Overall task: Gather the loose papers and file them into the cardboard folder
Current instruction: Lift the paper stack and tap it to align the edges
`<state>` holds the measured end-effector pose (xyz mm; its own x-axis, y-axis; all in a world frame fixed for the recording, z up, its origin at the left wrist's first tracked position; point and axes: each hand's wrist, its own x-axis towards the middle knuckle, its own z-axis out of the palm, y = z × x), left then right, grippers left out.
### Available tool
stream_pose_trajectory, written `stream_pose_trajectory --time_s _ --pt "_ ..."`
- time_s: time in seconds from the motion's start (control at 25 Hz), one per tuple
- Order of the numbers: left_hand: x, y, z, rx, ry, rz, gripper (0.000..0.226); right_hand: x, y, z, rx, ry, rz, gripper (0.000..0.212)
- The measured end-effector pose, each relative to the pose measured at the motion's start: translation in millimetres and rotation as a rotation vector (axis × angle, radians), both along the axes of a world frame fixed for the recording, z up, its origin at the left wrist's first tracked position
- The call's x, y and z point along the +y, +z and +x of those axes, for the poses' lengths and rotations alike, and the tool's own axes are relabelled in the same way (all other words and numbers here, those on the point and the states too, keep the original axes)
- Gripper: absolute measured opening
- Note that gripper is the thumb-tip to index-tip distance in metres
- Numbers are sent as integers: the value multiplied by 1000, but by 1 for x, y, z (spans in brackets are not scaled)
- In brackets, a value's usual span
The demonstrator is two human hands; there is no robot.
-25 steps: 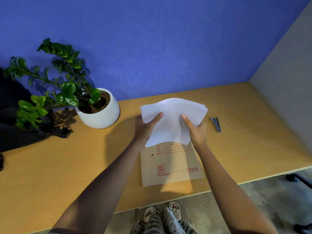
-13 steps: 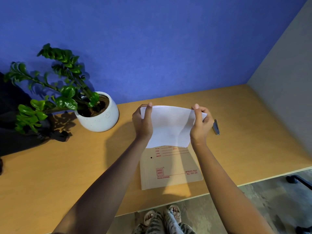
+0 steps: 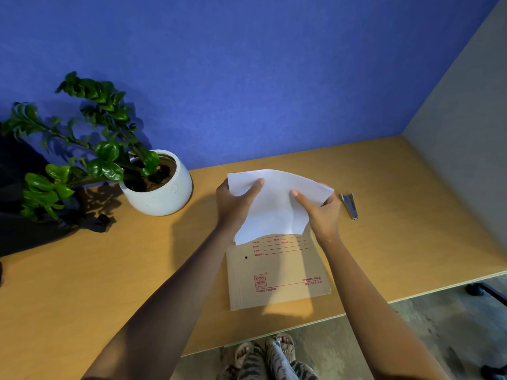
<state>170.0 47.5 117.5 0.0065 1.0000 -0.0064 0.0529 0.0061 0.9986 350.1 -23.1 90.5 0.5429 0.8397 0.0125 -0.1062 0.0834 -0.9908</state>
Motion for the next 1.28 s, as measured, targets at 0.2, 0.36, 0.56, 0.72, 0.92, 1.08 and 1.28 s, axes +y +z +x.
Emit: stream_pose_trajectory --time_s 0.2,0.36,0.56,0.72,0.92,1.08,1.28 --pt "0 -26 -5 -3 -25 -169 27 2 -5 -5 4 109 -57 22" --pt "6 -19 -2 -66 21 -186 34 15 13 -4 -55 121 -26 13" --pt "0 -30 -7 -29 -18 -242 24 9 -7 1 -14 139 -141 9" --pt "-7 -39 -8 -16 -1 -321 24 2 -22 -2 41 177 -223 19" --pt "-1 -34 -7 -37 0 -297 26 8 -12 0 26 184 -170 21" --pt "-1 -35 -15 -16 -76 -299 24 4 -9 5 5 196 -178 19" --pt "10 -23 -21 14 -183 -270 37 2 3 11 -10 220 -89 28"
